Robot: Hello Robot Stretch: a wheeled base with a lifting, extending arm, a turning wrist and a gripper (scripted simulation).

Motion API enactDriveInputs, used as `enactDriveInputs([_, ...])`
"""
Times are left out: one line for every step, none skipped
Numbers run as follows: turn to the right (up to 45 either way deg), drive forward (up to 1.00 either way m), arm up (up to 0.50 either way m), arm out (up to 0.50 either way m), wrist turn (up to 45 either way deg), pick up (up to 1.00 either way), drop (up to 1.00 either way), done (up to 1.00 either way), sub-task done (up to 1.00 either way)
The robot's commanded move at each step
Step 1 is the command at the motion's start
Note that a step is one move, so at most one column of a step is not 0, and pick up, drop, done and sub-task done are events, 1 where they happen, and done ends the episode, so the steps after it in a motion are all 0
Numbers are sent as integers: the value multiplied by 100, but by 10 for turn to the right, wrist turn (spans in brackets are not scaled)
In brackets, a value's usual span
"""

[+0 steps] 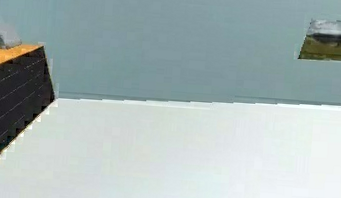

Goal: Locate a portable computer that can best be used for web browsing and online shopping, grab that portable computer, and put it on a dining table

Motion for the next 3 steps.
enactDriveInputs([390, 0, 0, 0, 0, 0, 0, 0, 0])
enactDriveInputs([0, 45, 0, 0, 0, 0, 0, 0, 0])
enactDriveInputs([420, 0, 0, 0, 0, 0, 0, 0, 0])
